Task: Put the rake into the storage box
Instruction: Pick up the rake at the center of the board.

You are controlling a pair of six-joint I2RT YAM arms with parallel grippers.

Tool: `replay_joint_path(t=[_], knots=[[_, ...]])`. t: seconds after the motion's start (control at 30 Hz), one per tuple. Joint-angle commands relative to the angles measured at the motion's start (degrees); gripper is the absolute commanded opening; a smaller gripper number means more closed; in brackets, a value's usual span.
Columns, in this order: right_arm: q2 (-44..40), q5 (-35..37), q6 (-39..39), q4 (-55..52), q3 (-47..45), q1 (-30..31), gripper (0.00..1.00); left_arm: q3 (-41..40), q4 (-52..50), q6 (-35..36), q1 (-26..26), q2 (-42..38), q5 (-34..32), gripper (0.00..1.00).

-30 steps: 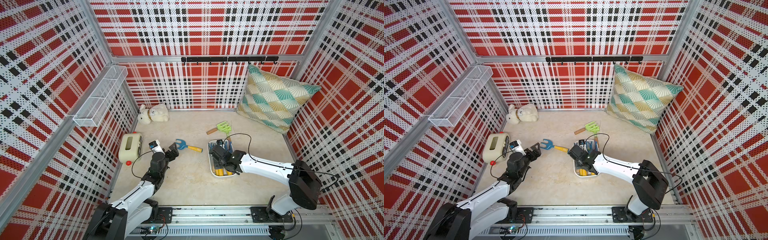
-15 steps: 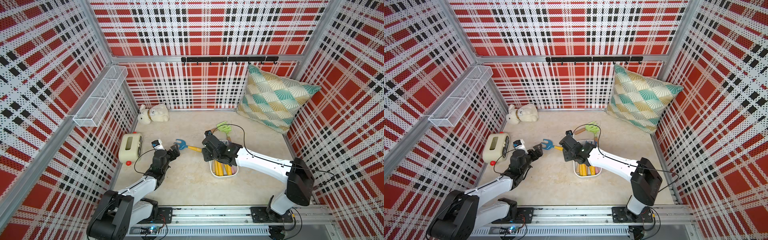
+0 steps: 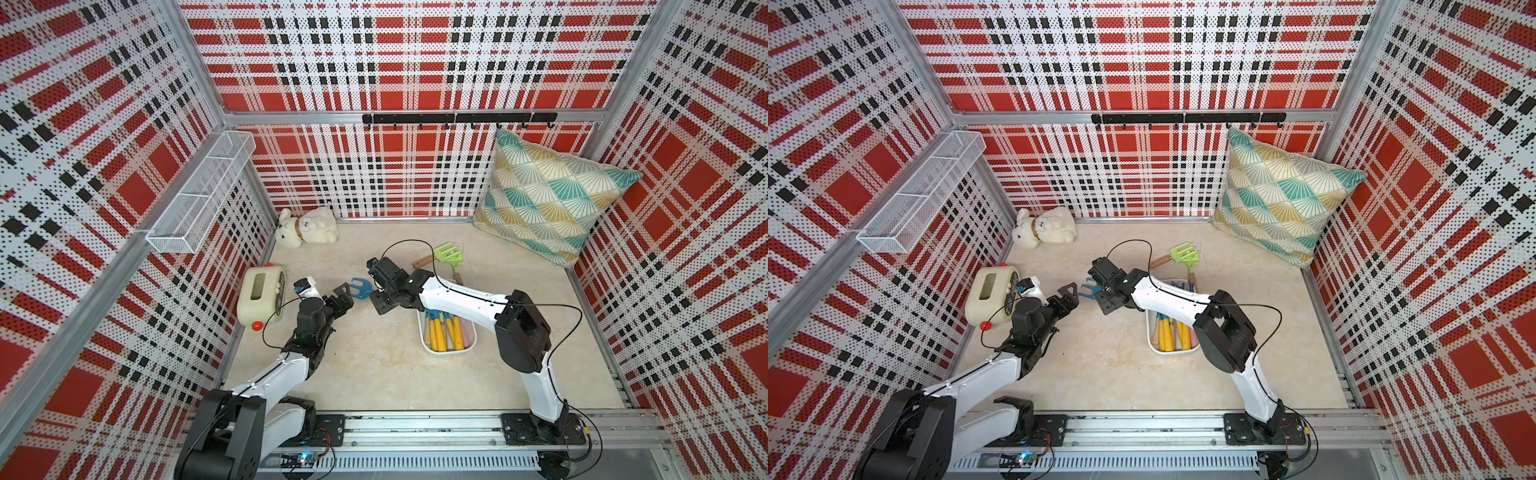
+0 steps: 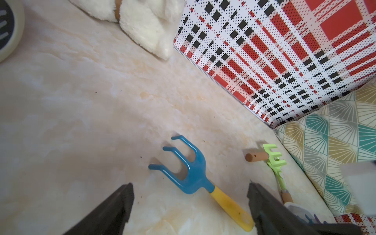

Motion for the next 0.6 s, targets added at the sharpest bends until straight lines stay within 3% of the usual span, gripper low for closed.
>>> replay_joint_path(t=[0.0,0.3,0.57], knots=[[5.14,-2.4,-4.33,-3.28,3.89,-1.6,0.6,-1.05,0.98,0.17,0.5,-1.42,-0.16,0.94],[16.02,-2.38,-6.75,-7.65,13.18,-1.98,0.6,-0.81,0.98,0.35,0.51,-1.44,-0.11,0.94],[12.99,-5.49,-4.27,-4.35,6.76,0.2,0.49,-1.03,1.15,0.13,0.46,-1.7,0.05,0.94]])
